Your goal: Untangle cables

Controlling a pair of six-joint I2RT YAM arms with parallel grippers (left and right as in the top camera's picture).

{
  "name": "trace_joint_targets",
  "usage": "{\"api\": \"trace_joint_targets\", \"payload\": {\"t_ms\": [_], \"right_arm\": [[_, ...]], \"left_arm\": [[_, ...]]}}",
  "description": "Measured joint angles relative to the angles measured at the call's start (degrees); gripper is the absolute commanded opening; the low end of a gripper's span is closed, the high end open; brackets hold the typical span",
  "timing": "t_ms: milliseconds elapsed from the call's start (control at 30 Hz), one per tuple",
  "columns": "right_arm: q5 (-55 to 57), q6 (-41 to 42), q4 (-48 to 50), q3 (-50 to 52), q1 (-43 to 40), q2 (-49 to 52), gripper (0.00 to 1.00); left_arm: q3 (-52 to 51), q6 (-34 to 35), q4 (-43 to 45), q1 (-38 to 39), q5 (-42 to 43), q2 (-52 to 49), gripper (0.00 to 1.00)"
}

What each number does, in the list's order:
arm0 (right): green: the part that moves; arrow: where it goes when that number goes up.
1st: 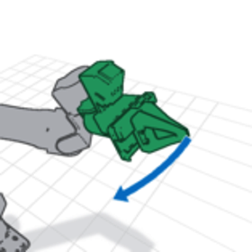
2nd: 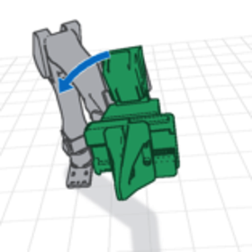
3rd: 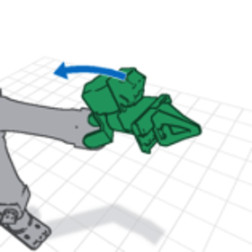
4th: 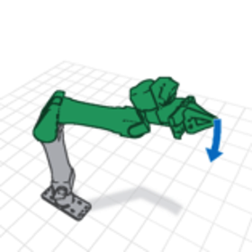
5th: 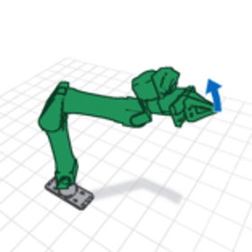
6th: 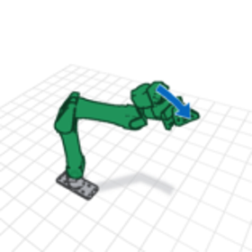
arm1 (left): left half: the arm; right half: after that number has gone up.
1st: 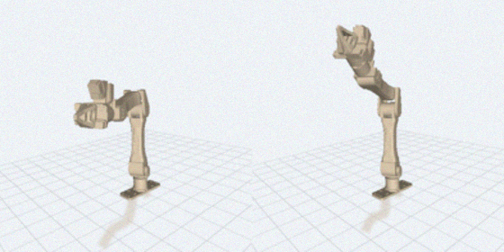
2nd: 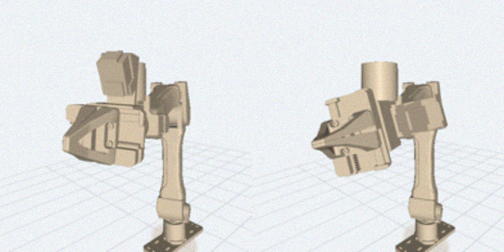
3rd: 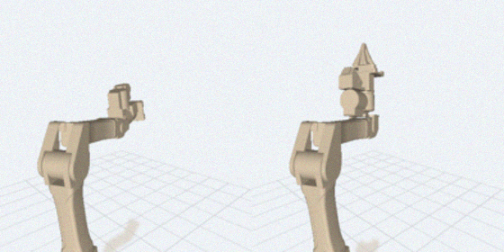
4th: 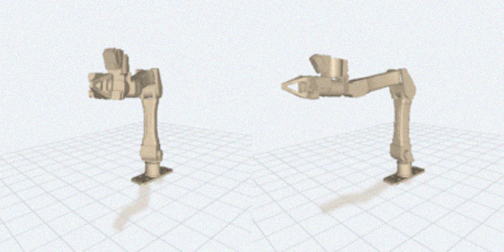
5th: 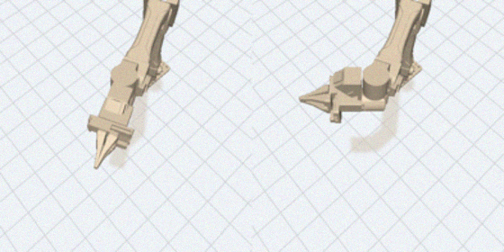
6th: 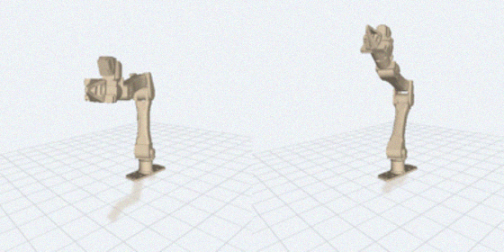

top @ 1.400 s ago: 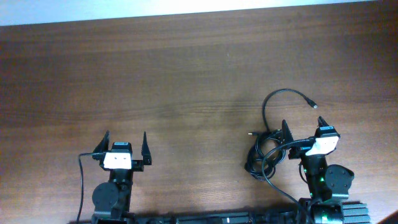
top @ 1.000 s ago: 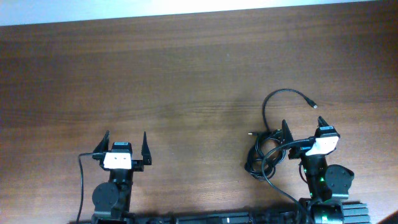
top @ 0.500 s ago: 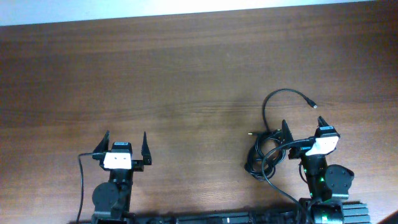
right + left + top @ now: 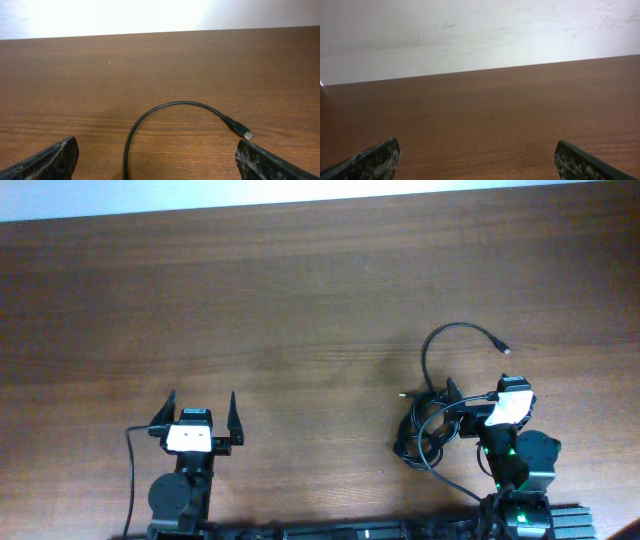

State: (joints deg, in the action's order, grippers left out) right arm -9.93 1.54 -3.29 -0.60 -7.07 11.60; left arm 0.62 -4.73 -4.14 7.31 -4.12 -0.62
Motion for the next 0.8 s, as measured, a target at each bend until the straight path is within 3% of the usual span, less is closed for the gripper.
{"api": "trace_joint_targets", "payload": {"t_ms": [567, 800], "right_arm": [[0.00, 0.00, 0.02, 0.00, 0.00, 0.00, 0.99], [0.00, 0.00, -0.02, 0.00, 0.02, 0.11, 0.99]], "left_arm": [[0.39, 0.00, -0.59, 0.00, -0.02, 0.00, 0.99], [17.09, -0.15, -14.40, 0.00, -0.87, -3.85, 0.99]]}}
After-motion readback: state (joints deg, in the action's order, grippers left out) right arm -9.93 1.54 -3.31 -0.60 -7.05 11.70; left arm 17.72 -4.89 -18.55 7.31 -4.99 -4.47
